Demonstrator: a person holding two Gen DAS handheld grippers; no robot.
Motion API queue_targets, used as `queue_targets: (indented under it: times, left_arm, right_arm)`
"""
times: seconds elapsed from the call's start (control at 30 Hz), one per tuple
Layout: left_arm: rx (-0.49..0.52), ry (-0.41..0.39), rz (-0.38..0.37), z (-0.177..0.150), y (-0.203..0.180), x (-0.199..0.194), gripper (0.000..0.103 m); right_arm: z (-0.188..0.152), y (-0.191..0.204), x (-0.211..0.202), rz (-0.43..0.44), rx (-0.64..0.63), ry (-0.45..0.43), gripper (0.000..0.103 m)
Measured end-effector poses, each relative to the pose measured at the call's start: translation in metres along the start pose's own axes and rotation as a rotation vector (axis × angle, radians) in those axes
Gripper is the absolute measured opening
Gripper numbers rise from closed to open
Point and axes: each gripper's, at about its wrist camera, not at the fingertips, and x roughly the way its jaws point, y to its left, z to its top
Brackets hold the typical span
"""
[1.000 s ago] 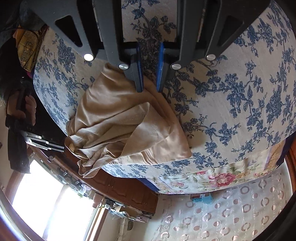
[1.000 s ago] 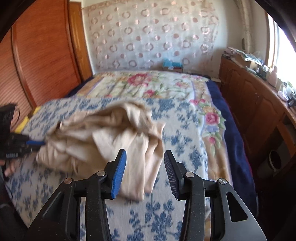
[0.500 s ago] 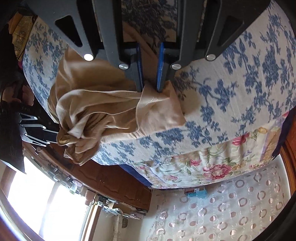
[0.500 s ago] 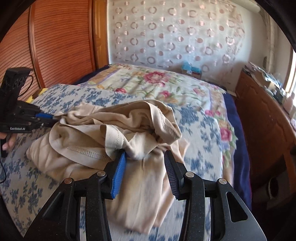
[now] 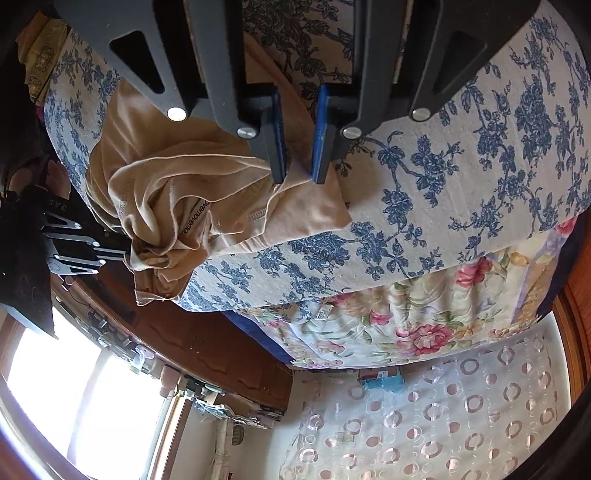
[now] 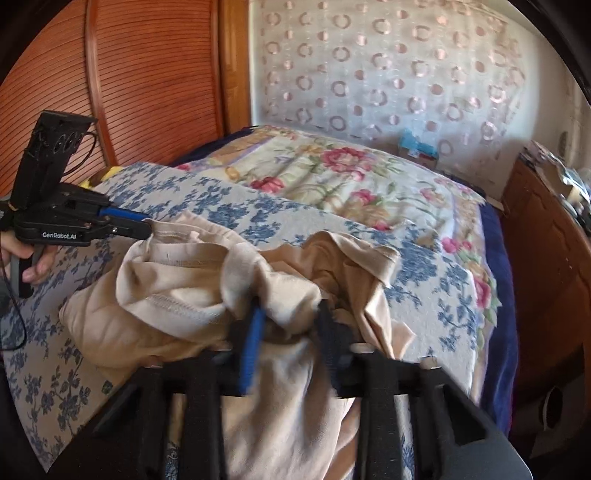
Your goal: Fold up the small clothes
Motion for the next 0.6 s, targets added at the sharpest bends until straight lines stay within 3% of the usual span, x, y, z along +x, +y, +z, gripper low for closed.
queue_targets:
  times: [0.17, 0.23, 0.3, 0.4, 0.5, 0.6]
  left_arm:
    - [0.001, -0.018, -0.006, -0.002, 0.001, -0.01, 0.011]
    - [0.006, -0.021, -0.03, -0.002, 0.0, -0.013, 0.011]
    - [0.007, -0.028, -0.043, -0.002, -0.001, -0.018, 0.012]
    - [0.017, -0.03, -0.048, -0.003, -0.003, -0.021, 0.02]
    - [0.024, -0.017, -0.056, -0.005, -0.004, -0.02, 0.021]
    - [0.028, -0.001, -0.049, -0.002, -0.004, -0.01, 0.021]
  right_arm:
    - [0.008, -0.008, -0.007, 0.022, 0.072, -0.054, 0.002]
    - [0.012, -0.02, -0.013, -0.055, 0.146, -0.094, 0.001]
    - [0.013, -0.039, -0.008, -0.162, 0.253, -0.057, 0.002]
    - [0.005, -0.058, 0.004, -0.208, 0.323, 0.006, 0.002]
    - [-0.002, -0.063, 0.009, -0.179, 0.364, 0.033, 0.002]
    - [-0.003, -0.063, -0.001, -0.159, 0.365, -0.002, 0.006]
